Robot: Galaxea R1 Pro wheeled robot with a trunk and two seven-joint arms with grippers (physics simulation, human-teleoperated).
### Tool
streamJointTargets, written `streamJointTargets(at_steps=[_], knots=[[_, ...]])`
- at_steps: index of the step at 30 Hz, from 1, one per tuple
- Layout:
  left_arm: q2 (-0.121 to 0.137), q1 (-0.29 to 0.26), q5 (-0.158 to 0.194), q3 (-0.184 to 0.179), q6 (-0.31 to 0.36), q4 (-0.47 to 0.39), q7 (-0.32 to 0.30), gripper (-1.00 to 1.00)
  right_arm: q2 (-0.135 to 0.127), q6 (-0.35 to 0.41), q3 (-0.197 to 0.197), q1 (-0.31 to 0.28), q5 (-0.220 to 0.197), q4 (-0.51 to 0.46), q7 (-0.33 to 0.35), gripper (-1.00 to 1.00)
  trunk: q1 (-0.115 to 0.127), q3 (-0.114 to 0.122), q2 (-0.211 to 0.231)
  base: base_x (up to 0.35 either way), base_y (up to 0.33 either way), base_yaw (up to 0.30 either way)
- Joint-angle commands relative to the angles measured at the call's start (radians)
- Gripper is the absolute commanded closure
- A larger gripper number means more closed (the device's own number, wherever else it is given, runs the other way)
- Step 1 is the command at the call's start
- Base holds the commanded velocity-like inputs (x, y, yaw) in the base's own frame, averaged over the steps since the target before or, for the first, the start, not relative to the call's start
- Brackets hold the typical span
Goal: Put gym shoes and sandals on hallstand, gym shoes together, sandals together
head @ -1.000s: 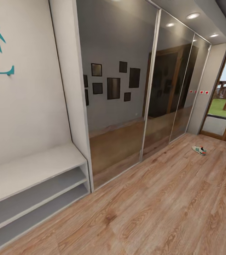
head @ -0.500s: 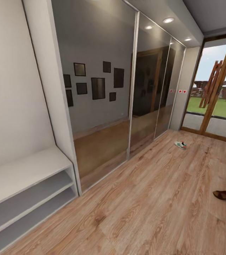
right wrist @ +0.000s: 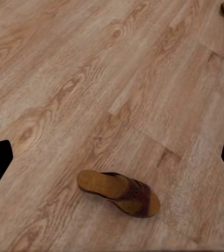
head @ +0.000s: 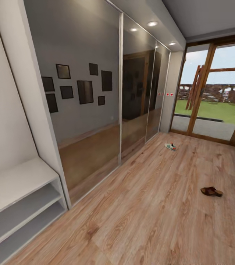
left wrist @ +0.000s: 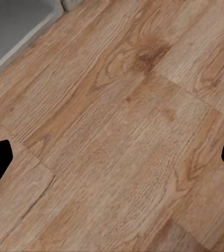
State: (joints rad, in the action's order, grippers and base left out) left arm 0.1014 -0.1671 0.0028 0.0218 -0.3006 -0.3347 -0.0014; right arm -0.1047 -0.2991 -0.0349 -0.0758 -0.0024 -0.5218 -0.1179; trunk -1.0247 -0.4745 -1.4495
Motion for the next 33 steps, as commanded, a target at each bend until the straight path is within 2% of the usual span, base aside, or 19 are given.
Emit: streamJointTargets(at_steps=[1,17,26,33], knots=[[0.0,0.0,0.0,0.002,-0.003,0.001,0.0,-1.0,0.0,-0.003,0.0,-0.001,0.0,0.001,-0.002,-1.0,0.0,-0.001,0.0,0.183,0.163,-0.281],[-0.001,0.0,0.0,0.001,-0.003,0.001,0.0,-1.0,0.0,-0.003,-0.003,-0.001,-0.001,0.002,-0.002,-1.0,0.0,-0.001,0.0,0.217,0.219,-0.281],[0.0,0.0,0.0,0.001,-0.003,0.002,0.0,-1.0,0.0,-0.003,-0.003,-0.001,-0.001,0.002,-0.002,-1.0,0.0,-0.001,0.0,0.115,0.189,-0.281],[0.0,0.0,-0.001,0.001,-0.003,0.002,0.0,-1.0,0.0,-0.003,-0.003,-0.001,-0.001,0.002,-0.002,-1.0,0.0,-0.001,0.0,0.037,0.034,-0.281]])
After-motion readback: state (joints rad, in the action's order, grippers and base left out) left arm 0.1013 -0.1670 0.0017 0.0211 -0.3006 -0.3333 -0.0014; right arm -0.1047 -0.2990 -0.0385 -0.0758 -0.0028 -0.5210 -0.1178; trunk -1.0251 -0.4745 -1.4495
